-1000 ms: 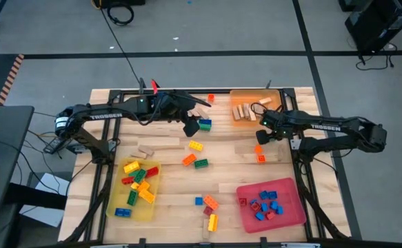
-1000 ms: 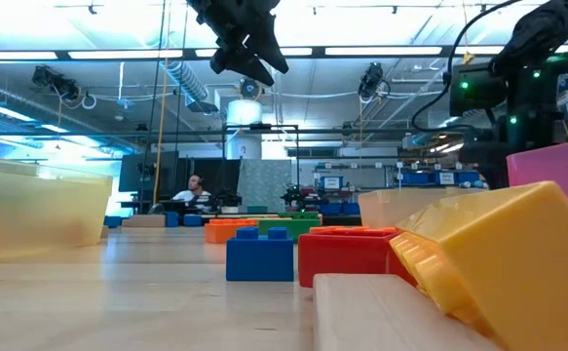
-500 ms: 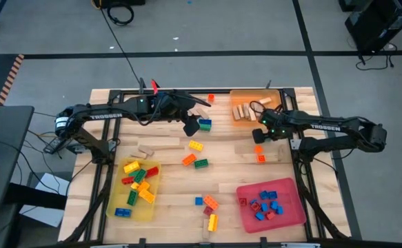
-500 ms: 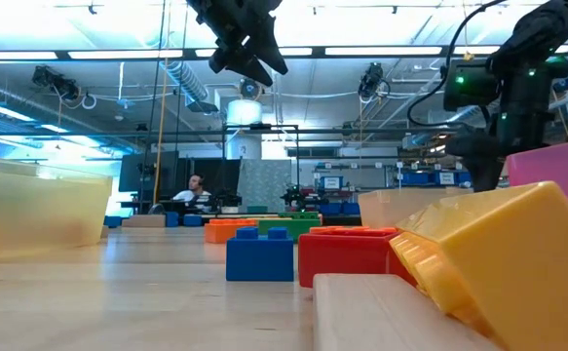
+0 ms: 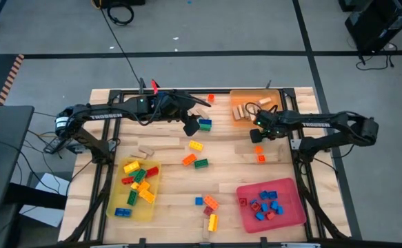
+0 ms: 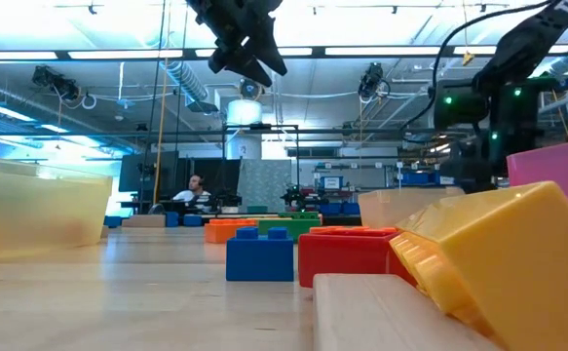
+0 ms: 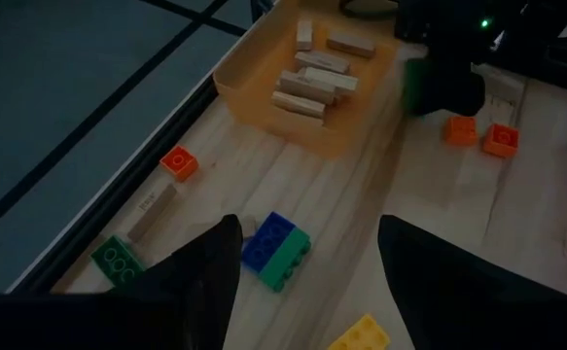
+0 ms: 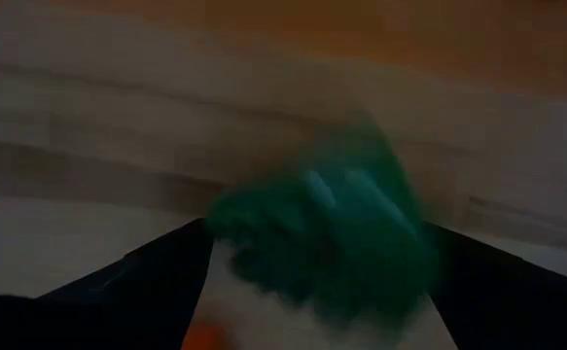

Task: Sort blocks by size
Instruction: Put the large green game piece into the yellow bin

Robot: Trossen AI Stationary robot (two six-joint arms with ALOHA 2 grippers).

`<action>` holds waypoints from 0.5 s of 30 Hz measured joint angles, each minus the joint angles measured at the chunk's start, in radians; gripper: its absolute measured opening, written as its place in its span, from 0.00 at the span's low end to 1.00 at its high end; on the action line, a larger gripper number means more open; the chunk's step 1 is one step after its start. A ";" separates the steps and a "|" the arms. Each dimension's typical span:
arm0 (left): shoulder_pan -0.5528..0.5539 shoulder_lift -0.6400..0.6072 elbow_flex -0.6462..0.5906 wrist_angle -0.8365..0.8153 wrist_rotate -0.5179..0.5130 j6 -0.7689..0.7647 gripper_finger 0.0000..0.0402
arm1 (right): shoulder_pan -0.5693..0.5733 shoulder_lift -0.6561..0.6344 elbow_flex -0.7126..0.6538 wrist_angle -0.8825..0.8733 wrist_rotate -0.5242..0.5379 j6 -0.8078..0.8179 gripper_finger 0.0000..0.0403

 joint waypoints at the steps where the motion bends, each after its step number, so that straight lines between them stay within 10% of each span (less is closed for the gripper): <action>1: 0.000 0.000 0.000 -0.002 0.000 0.000 0.62 | 0.000 0.015 0.000 0.011 -0.003 0.001 0.91; 15: 0.000 0.000 0.000 -0.048 0.000 -0.006 0.62 | 0.039 0.030 -0.001 0.052 0.054 -0.009 0.81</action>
